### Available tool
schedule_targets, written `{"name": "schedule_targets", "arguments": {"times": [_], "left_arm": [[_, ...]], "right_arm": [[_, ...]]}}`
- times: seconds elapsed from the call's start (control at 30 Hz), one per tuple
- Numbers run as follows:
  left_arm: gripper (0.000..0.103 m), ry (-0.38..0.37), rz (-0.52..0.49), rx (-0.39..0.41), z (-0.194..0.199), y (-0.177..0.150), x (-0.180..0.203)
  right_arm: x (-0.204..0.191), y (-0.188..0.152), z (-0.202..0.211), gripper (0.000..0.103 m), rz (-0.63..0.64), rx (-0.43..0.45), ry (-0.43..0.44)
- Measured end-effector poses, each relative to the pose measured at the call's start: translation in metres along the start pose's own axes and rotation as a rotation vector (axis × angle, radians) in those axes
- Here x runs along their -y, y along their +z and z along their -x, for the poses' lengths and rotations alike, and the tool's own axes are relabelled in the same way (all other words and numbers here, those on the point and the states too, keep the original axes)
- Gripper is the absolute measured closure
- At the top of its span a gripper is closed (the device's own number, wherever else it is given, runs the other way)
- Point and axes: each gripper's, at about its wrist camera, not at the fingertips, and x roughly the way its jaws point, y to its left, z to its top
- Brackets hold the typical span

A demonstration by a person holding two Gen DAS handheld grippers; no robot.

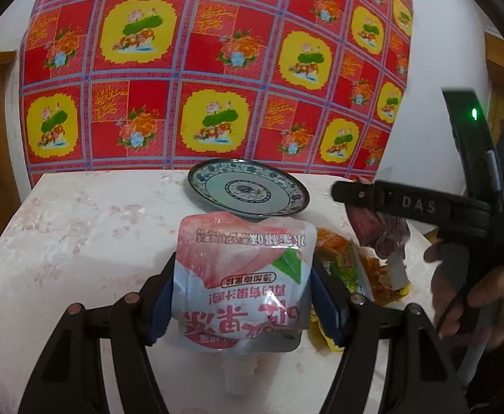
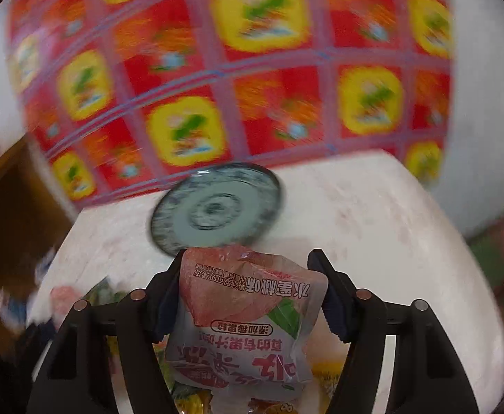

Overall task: Organize snacks
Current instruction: 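Lift and carry both pink pouches toward the blue-and-white plate with both tools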

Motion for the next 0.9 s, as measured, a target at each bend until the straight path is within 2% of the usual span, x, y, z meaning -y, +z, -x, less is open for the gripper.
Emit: {"name": "schedule_targets", "arguments": {"times": [0.07,0.13,0.2,0.27,0.3,0.33,0.4,0.5,0.53,0.63,0.73,0.8,0.9], "left_arm": [[0.031,-0.002,0.000,0.002,0.000,0.000,0.000],[0.031,0.000,0.005,-0.009,-0.001,0.000,-0.001],[0.031,-0.005,0.010,-0.028,-0.003,0.001,-0.002],[0.031,-0.007,0.012,-0.045,-0.006,0.002,-0.003],[0.031,-0.005,0.016,-0.044,-0.006,0.002,-0.004],[0.031,-0.001,0.020,-0.044,-0.006,0.002,-0.005],[0.031,0.012,0.030,-0.045,-0.007,0.003,-0.007],[0.031,0.010,0.029,-0.045,-0.007,0.003,-0.008],[0.031,0.009,0.028,-0.045,-0.007,0.003,-0.008],[0.031,0.011,0.032,-0.045,-0.007,0.003,-0.007],[0.031,0.007,0.036,-0.043,-0.006,0.002,-0.006],[0.031,0.011,0.039,-0.044,-0.007,0.002,-0.008],[0.031,0.028,0.065,-0.038,-0.007,0.003,-0.011]], "right_arm": [[-0.013,-0.001,-0.003,0.034,0.116,-0.050,0.048],[-0.023,-0.006,-0.009,0.033,0.174,-0.097,0.055],[-0.028,-0.010,-0.008,0.033,0.200,-0.073,-0.001],[-0.038,-0.016,-0.006,0.029,0.282,-0.030,-0.088],[-0.040,-0.019,-0.004,0.027,0.292,-0.015,-0.126],[-0.037,-0.019,-0.004,0.020,0.281,-0.011,-0.131],[-0.031,-0.020,0.000,0.015,0.235,-0.014,-0.137],[-0.019,-0.020,0.002,0.012,0.176,-0.017,-0.147],[-0.016,-0.019,-0.001,0.009,0.156,-0.029,-0.138],[-0.006,-0.022,0.004,0.008,0.118,-0.060,-0.100],[0.004,-0.028,0.024,0.008,0.108,-0.039,-0.029],[0.006,-0.035,0.036,0.008,0.137,0.000,0.027],[-0.002,-0.050,0.042,0.008,0.255,0.022,0.105]]}}
